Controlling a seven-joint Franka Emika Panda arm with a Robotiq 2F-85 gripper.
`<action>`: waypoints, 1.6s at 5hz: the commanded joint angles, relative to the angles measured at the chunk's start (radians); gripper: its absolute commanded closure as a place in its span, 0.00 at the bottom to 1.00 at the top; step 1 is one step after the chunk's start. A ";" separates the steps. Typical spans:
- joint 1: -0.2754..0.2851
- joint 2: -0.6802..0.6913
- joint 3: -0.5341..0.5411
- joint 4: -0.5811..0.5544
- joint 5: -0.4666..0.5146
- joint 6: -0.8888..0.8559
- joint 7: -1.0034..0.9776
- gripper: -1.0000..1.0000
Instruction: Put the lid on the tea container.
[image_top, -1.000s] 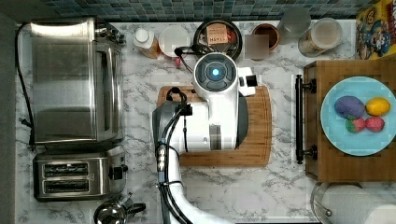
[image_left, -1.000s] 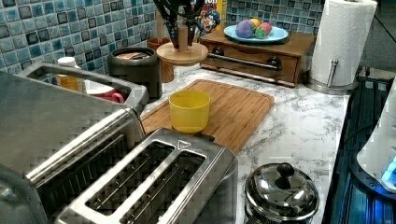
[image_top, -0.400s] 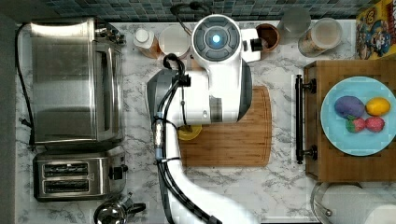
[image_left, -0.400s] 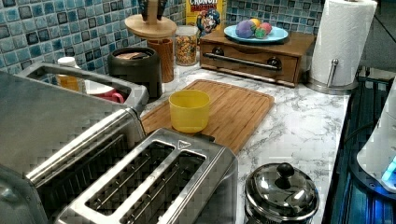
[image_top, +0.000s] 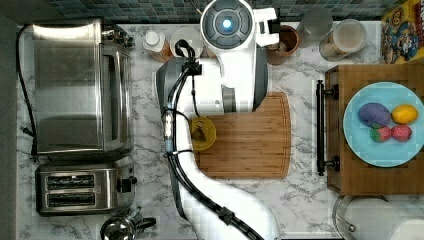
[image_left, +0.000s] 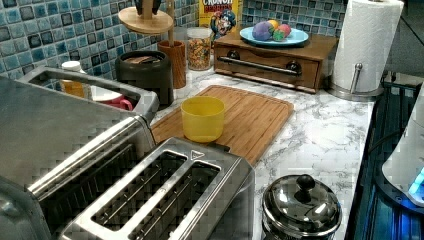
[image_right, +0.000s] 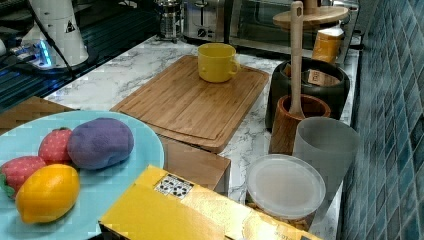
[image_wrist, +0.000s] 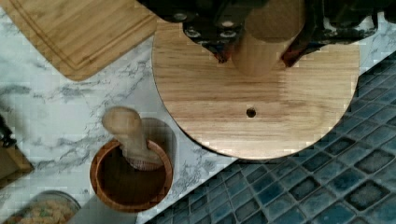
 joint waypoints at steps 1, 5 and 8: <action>0.061 0.076 -0.021 0.301 -0.092 -0.006 0.115 1.00; 0.060 0.173 -0.021 0.413 -0.043 -0.070 0.082 1.00; 0.061 0.186 -0.026 0.403 -0.081 -0.043 0.119 1.00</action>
